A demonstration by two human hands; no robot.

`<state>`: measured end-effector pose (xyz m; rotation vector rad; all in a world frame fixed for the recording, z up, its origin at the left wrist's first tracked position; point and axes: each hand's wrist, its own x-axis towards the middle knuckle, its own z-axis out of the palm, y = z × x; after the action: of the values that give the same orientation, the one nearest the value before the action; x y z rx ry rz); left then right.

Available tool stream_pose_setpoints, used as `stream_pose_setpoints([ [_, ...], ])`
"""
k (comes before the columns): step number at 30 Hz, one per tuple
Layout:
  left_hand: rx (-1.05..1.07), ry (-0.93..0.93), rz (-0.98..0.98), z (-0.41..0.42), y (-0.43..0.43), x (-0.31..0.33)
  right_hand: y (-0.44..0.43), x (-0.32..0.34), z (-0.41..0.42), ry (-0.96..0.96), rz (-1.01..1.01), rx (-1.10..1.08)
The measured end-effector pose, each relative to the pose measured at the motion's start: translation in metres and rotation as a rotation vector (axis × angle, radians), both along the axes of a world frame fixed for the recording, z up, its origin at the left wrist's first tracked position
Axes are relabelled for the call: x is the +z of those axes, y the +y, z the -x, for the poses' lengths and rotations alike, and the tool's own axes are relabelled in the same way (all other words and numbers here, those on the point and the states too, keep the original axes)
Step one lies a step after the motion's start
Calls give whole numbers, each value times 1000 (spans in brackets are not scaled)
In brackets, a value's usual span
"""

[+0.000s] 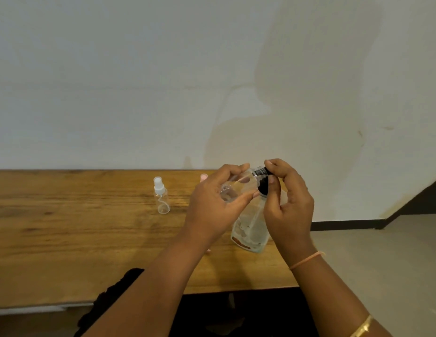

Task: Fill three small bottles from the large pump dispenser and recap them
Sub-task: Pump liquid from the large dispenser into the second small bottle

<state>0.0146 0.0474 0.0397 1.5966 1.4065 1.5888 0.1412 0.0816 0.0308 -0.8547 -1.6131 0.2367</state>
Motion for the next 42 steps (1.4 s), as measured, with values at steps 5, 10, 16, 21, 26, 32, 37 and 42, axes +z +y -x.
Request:
stream_pose_setpoints([
  [5, 11, 6, -59, 1, -2, 3, -2, 4, 3, -15, -33, -29],
  [10, 31, 69, -10, -1, 0, -3, 1, -6, 1, -43, -37, -79],
  [16, 50, 80, -8, -2, 0, -3, -1, -2, -1, -29, -31, -53],
  [21, 34, 80, -71, 3, -5, 0, -4, 3, 4, -5, -53, -30],
  [26, 13, 96, -61, 3, -4, 1, -3, 4, 1, 2, -36, -39],
  [32, 3, 68, -56, 2, -5, 1, -5, 8, 2, 67, 21, 30],
  [37, 26, 87, -67, 1, -4, 1, -10, 26, 12, 509, 376, 167],
  [42, 12, 62, -70, 1, -3, 3, -6, 31, 18, 636, 467, 188],
])
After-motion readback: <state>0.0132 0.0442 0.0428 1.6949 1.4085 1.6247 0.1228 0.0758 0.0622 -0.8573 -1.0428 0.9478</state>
